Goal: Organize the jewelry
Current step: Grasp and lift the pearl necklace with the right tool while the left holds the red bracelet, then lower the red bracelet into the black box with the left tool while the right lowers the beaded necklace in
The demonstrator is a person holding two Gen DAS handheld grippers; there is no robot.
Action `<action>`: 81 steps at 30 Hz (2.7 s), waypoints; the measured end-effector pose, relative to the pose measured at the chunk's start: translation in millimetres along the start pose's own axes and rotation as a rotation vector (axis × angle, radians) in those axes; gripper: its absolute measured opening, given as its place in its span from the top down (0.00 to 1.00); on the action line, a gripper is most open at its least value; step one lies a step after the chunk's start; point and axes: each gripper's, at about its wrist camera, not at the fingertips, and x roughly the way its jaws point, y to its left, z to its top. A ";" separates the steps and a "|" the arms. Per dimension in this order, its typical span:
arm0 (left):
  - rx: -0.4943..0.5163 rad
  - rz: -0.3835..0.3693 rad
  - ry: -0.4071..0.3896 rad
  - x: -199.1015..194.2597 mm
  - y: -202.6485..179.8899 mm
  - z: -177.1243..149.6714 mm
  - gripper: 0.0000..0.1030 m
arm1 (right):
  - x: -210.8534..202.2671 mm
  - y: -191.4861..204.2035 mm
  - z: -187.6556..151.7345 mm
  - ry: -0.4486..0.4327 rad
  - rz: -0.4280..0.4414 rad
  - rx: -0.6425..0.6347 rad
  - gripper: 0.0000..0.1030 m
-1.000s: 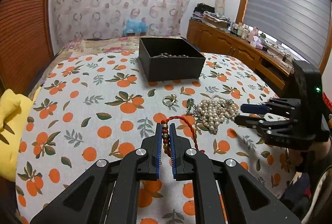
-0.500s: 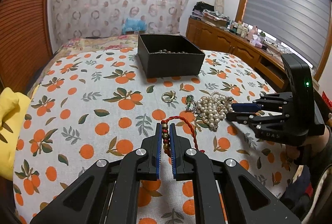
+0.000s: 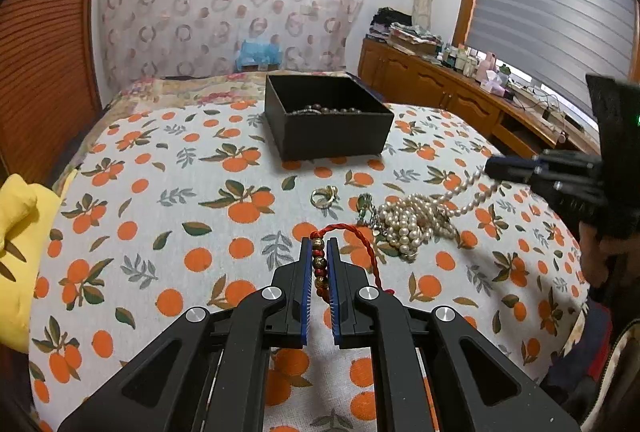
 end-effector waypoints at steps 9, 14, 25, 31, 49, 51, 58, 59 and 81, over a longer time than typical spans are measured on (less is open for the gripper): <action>0.001 -0.001 -0.058 -16.7 3.5 20.1 0.94 | -30.7 5.6 46.6 -0.095 -0.018 -0.053 0.92; 0.005 -0.005 -0.087 -24.0 3.9 33.3 0.94 | -44.5 7.9 71.3 -0.144 -0.034 -0.077 0.92; 0.023 -0.004 -0.133 -24.2 1.7 60.9 0.94 | -60.9 3.5 116.5 -0.217 -0.067 -0.100 0.92; 0.041 0.004 -0.147 -19.6 -0.3 74.8 0.94 | -64.3 -2.2 137.9 -0.243 -0.087 -0.104 0.92; 0.030 0.021 -0.165 -15.2 7.2 91.2 0.94 | -92.0 -9.4 182.8 -0.312 -0.106 -0.117 0.92; 0.033 0.021 -0.167 -16.0 6.3 91.0 0.94 | -99.0 -7.8 186.3 -0.322 -0.104 -0.123 0.92; 0.030 0.020 -0.161 -15.9 4.7 88.9 0.94 | -123.6 2.0 199.3 -0.355 -0.100 -0.152 0.92; 0.026 0.020 -0.156 -14.7 5.3 87.9 0.94 | -126.7 4.0 201.1 -0.360 -0.101 -0.156 0.92; 0.059 0.042 -0.174 -7.6 12.7 118.5 0.94 | -111.6 8.5 230.0 -0.351 -0.133 -0.191 0.92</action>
